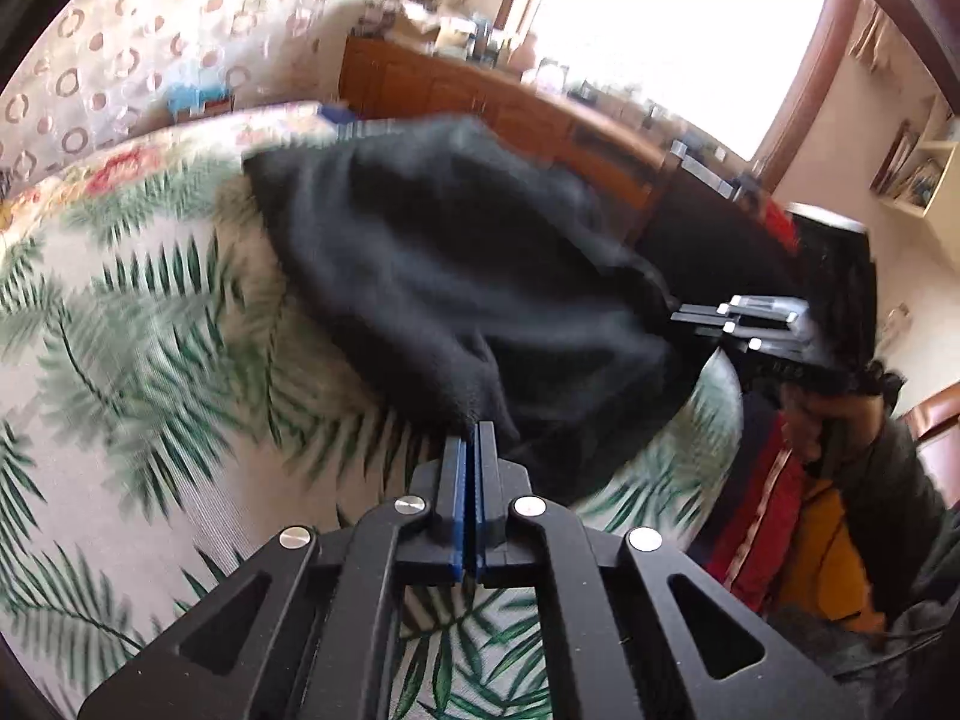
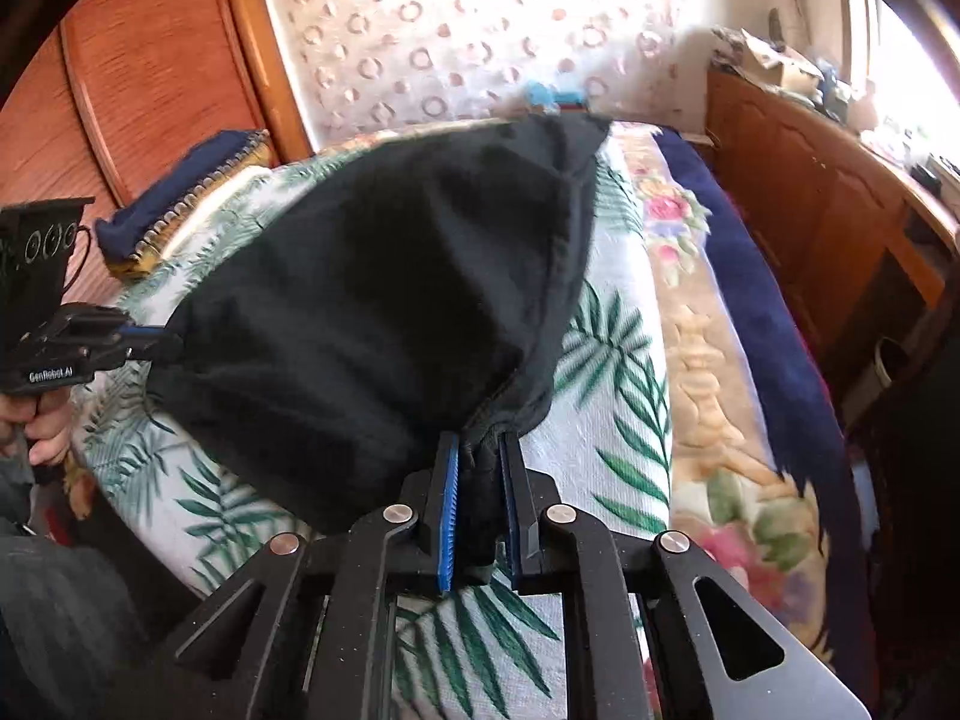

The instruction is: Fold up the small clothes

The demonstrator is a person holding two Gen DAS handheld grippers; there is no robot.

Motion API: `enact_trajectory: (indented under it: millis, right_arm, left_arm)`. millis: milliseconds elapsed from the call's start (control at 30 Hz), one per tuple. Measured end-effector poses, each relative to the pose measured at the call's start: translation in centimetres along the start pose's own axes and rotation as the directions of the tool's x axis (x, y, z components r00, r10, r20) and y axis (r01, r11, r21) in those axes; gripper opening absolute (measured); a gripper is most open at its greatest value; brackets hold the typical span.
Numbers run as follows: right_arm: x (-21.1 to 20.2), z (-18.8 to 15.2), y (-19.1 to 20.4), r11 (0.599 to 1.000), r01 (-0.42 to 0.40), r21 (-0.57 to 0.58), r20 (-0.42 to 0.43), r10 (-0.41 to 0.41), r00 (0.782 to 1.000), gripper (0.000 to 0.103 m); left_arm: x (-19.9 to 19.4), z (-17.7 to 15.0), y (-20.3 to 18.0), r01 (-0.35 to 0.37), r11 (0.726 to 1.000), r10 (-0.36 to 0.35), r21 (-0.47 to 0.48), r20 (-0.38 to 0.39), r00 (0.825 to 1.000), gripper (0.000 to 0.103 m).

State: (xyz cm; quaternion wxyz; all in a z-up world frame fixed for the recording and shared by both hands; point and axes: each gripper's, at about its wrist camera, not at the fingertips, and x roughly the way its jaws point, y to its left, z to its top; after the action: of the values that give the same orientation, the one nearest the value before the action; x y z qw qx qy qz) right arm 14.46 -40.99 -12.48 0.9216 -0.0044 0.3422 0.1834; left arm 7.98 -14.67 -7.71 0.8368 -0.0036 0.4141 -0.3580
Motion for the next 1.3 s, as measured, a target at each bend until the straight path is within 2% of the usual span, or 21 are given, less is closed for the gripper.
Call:
enact_trajectory:
  millis: [133, 200, 300, 367, 467, 567, 633, 667, 700, 733, 800, 867, 900, 933, 1000, 1067, 1167, 1300]
  right_arm:
    - [-2.8, 3.8, -1.0, 1.0, -0.029, 0.006, 0.131, 0.028, 0.991, 0.011]
    - [-3.9, 7.1, -1.8, 0.999, -0.038, 0.005, 0.193, 0.036, 0.981, 0.011]
    - [-3.4, 12.3, -3.3, 1.0, -0.024, 0.006, 0.244, 0.022, 0.969, 0.01]
    - [-2.1, 15.3, -4.4, 1.0, -0.006, 0.019, 0.254, 0.001, 0.967, 0.01]
    - [1.9, 19.9, -6.8, 0.998, 0.004, 0.059, 0.224, -0.017, 0.974, 0.01]
    - [6.3, 22.7, -8.2, 0.997, 0.027, 0.072, 0.182, -0.04, 0.982, 0.011]
    - [7.9, 23.5, -8.4, 0.995, 0.047, 0.087, 0.159, -0.06, 0.985, 0.011]
    - [8.4, 23.9, -8.1, 0.994, 0.048, 0.097, 0.15, -0.063, 0.987, 0.011]
    - [9.1, 24.2, -8.5, 0.992, 0.061, 0.11, 0.142, -0.077, 0.987, 0.012]
    - [8.8, 24.6, -7.5, 0.99, 0.077, 0.118, 0.142, -0.093, 0.985, 0.016]
    - [8.8, 24.7, -7.7, 0.985, 0.104, 0.139, 0.142, -0.124, 0.982, 0.021]
    - [7.3, 24.8, -6.2, 0.981, 0.13, 0.146, 0.153, -0.152, 0.976, 0.037]
    - [6.7, 24.5, -5.9, 0.981, 0.133, 0.139, 0.161, -0.155, 0.975, 0.042]
    - [5.9, 23.8, -4.9, 0.982, 0.133, 0.131, 0.168, -0.154, 0.974, 0.052]
    - [4.7, 22.5, -3.8, 0.983, 0.148, 0.108, 0.185, -0.166, 0.969, 0.061]
    - [4.7, 21.0, -3.2, 0.989, 0.135, 0.068, 0.198, -0.146, 0.969, 0.073]
    - [6.6, 19.7, -2.3, 0.994, 0.078, 0.074, 0.108, -0.086, 0.99, 0.073]
    - [9.6, 19.4, -2.5, 0.99, 0.072, 0.125, 0.035, -0.077, 0.996, 0.073]
  left_arm:
    - [-2.3, 5.2, 1.3, 0.02, 0.999, -0.017, -0.025, 0.094, 0.995, 0.002]
    - [-2.5, 8.3, 2.6, -0.009, 0.999, 0.013, -0.034, 0.125, 0.992, 0.002]
    - [-1.5, 13.4, 6.3, -0.02, 0.994, 0.035, -0.106, 0.142, 0.989, 0.002]
    - [-0.4, 15.5, 8.6, -0.046, 0.991, 0.062, -0.128, 0.129, 0.99, 0.002]
    - [2.4, 18.5, 12.3, -0.093, 0.982, 0.109, -0.167, 0.087, 0.99, 0.003]
    - [4.9, 19.9, 14.0, -0.088, 0.982, 0.1, -0.168, 0.063, 0.993, 0.003]
    - [6.2, 20.6, 14.9, -0.109, 0.983, 0.115, -0.15, 0.033, 0.993, 0.005]
    - [6.6, 20.7, 15.1, -0.106, 0.984, 0.11, -0.144, 0.023, 0.994, 0.012]
    - [6.7, 20.7, 15.3, -0.107, 0.984, 0.112, -0.14, 0.031, 0.993, 0.034]
    - [6.1, 20.6, 15.6, -0.117, 0.984, 0.124, -0.138, 0.048, 0.991, 0.044]
    - [5.3, 21.0, 16.1, -0.126, 0.984, 0.137, -0.129, 0.079, 0.987, 0.062]
    - [4.3, 21.0, 16.1, -0.14, 0.982, 0.154, -0.124, 0.112, 0.982, 0.073]
    - [4.2, 20.9, 16.2, -0.145, 0.983, 0.158, -0.115, 0.113, 0.981, 0.074]
    - [4.1, 20.3, 15.8, -0.147, 0.984, 0.156, -0.099, 0.098, 0.983, 0.074]
    - [4.7, 19.5, 15.6, -0.124, 0.989, 0.13, -0.078, 0.074, 0.989, 0.074]
    - [6.0, 18.3, 15.2, -0.105, 0.992, 0.108, -0.075, 0.037, 0.993, 0.074]
    - [8.7, 17.9, 15.2, -0.1, 0.99, 0.098, -0.097, -0.028, 0.995, 0.074]
    - [12.2, 17.4, 16.3, -0.104, 0.981, 0.087, -0.163, -0.106, 0.991, 0.074]
